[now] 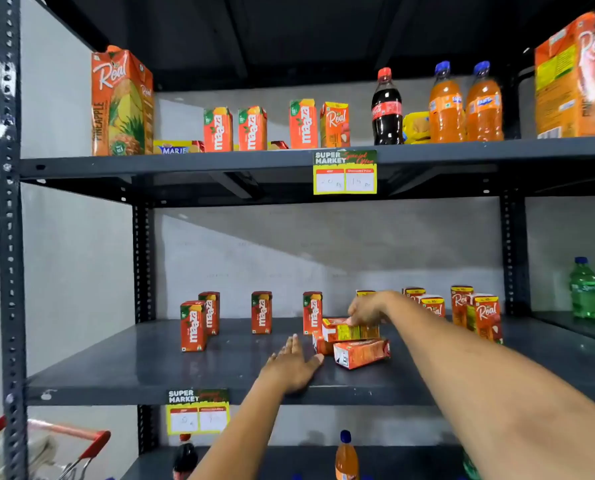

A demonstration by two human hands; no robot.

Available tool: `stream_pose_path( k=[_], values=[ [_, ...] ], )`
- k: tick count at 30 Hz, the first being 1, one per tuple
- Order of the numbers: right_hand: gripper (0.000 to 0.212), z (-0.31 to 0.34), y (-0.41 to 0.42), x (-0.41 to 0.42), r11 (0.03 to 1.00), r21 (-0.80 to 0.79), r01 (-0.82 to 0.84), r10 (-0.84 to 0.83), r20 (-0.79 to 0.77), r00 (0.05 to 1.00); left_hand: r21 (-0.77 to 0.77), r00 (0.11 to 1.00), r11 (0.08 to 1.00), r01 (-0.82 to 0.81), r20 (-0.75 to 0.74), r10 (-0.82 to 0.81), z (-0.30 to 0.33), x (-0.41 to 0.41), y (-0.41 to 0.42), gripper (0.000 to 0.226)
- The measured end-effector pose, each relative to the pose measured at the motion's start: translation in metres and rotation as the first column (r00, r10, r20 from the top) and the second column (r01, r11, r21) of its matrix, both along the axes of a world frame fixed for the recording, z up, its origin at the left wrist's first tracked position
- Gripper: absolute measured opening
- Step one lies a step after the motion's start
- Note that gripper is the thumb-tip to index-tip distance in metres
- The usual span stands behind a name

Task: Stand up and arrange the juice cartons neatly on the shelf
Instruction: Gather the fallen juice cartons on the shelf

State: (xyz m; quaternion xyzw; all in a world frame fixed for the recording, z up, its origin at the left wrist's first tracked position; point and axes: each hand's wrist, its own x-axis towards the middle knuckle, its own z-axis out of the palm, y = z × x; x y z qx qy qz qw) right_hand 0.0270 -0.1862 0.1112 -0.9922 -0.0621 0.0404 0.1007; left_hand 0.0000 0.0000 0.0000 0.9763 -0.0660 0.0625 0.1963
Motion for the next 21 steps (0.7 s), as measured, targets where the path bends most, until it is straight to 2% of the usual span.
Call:
stream_pose_path(
  k=[3,7,11,13,15,18,21],
  values=[
    [0.053,0.011,-0.01,0.001,0.983,0.174,0.057,-0.032,-0.139,0.99,0.17,0.999,0.985,0.001,0.042,-0.008,-0.005,-0.003,-0.001,0.08],
    [0.064,0.015,-0.02,-0.004,0.934,0.289,0.209,-0.138,-0.248,0.959,0.171,0.99,0.985,-0.01,0.142,-0.015,-0.008,-0.01,-0.003,0.073],
    [0.048,0.013,-0.019,-0.002,0.874,0.349,0.337,-0.179,-0.413,0.893,0.205,0.913,0.976,-0.079,0.407,-0.012,-0.021,-0.021,-0.005,0.063],
    [0.045,0.01,-0.02,-0.002,0.834,0.42,0.357,-0.17,-0.42,0.891,0.191,0.841,0.976,-0.109,0.542,-0.012,-0.031,-0.028,-0.004,0.06],
    [0.032,0.006,-0.022,-0.002,0.772,0.516,0.37,-0.138,-0.432,0.891,0.184,0.793,0.975,-0.128,0.609,-0.011,-0.036,-0.034,-0.004,0.057],
    [0.015,-0.002,-0.028,-0.003,0.656,0.665,0.357,-0.055,-0.43,0.901,0.171,0.766,0.976,-0.138,0.642,-0.004,-0.037,-0.036,-0.003,0.054],
    [0.014,-0.012,-0.035,-0.004,0.516,0.796,0.316,0.018,-0.378,0.925,0.159,0.755,0.978,-0.134,0.656,-0.004,-0.038,-0.037,-0.003,0.053]
  ],
)
